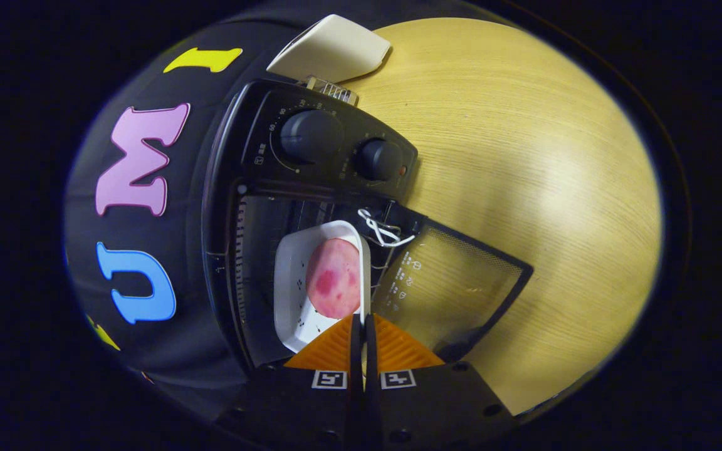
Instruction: Open the toaster oven, put the food inside, and close the toaster oven door.
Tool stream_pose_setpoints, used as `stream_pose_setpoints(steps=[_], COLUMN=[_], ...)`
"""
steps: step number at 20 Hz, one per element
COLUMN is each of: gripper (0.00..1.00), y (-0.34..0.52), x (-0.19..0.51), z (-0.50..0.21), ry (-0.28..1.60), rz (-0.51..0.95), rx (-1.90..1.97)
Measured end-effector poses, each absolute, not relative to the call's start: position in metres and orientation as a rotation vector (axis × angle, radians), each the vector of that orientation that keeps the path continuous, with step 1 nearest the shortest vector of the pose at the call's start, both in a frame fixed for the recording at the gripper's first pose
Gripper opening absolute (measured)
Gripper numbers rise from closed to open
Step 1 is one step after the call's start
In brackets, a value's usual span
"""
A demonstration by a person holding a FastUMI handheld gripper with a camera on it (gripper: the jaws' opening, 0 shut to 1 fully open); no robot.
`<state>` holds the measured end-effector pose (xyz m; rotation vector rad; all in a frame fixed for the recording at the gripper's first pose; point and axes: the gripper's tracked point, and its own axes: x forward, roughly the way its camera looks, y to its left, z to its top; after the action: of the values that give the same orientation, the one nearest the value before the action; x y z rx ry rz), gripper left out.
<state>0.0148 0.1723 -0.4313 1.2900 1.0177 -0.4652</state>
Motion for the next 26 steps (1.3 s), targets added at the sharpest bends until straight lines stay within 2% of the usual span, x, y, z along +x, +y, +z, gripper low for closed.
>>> stream_pose_setpoints(steps=[8, 12, 15, 16, 19, 21, 22, 26], gripper=[0.05, 0.06, 0.13, 0.25, 0.51, 0.96, 0.99, 0.98], y=[0.202, 0.204, 0.202, 0.204, 0.206, 0.202, 0.195, 0.165], x=[0.046, 0.05, 0.054, 0.052, 0.05, 0.037, 0.033, 0.015], z=[-0.442, -0.449, -0.443, -0.439, -0.42, -0.404, -0.397, -0.356], ry=[0.958, 0.946, 0.919, 0.919, 0.91, 0.912, 0.907, 0.843], rz=[-0.584, -0.588, -0.56, -0.539, -0.425, -0.335, -0.267, -0.075], rx=[1.381, 1.376, 1.397, 1.391, 1.353, 1.251, 1.187, 0.908])
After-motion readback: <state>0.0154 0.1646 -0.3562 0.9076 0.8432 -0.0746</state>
